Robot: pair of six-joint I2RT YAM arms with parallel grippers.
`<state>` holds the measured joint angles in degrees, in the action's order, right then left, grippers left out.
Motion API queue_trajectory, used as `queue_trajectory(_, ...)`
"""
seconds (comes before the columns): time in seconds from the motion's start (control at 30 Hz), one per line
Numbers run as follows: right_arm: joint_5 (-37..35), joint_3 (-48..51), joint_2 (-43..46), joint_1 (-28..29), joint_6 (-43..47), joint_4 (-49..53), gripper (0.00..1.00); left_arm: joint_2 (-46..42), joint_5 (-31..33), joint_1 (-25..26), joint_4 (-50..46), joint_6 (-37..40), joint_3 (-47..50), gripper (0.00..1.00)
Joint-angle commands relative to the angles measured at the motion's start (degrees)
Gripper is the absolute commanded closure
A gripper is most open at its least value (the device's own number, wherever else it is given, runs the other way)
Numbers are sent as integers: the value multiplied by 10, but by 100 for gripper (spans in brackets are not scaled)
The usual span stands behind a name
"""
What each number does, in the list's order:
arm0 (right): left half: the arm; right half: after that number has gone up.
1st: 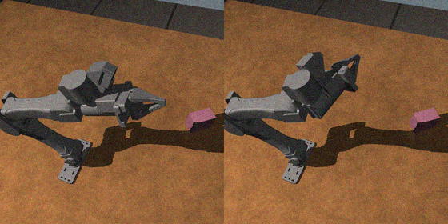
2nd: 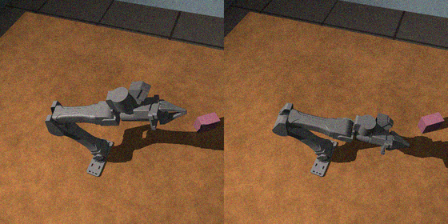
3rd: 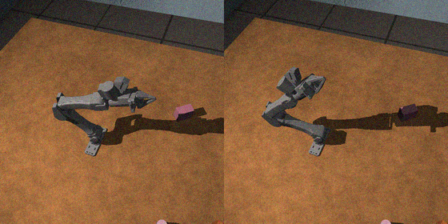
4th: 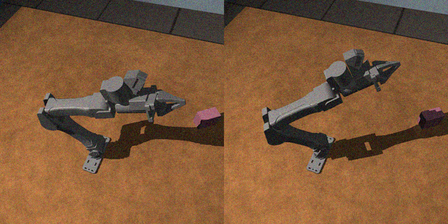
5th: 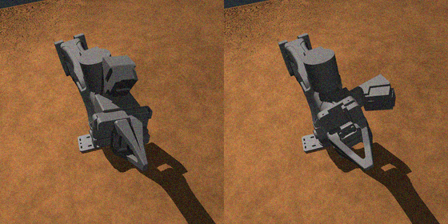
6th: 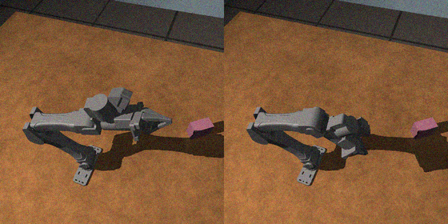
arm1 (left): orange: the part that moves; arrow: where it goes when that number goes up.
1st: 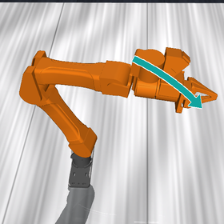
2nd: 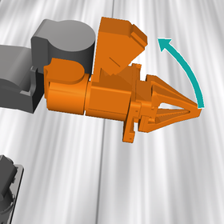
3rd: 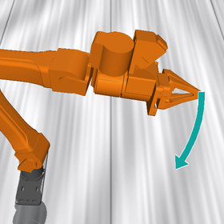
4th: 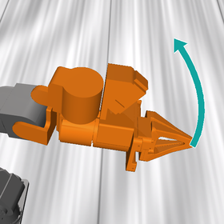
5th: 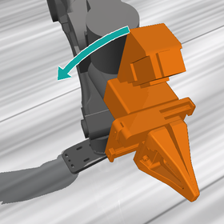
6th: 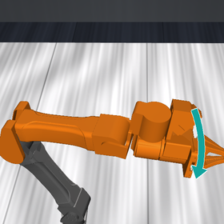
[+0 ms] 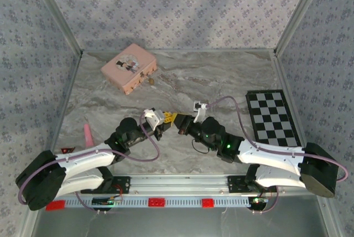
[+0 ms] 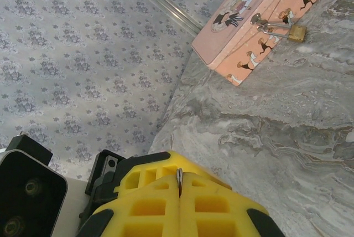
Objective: Unlock a padlock with a key
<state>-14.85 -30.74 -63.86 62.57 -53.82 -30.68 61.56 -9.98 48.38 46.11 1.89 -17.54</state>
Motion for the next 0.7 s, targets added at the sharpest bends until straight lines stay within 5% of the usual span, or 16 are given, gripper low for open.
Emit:
queue_trajectory(0.0, -23, 4, 6, 4, -13, -13, 100, -10, 2, -1, 0, -3, -17, 91)
queue_trajectory(0.5, -27, -4, 7, 8, -7, 2, 100, -68, -7, -11, -109, 29, -29, 98)
queue_trajectory(0.6, -32, -4, 16, 7, 9, 18, 84, -87, 4, -19, -152, 48, -39, 100)
queue_trajectory(0.67, -17, -11, 26, 4, 62, 36, 56, -96, -6, -26, -208, 75, -55, 100)
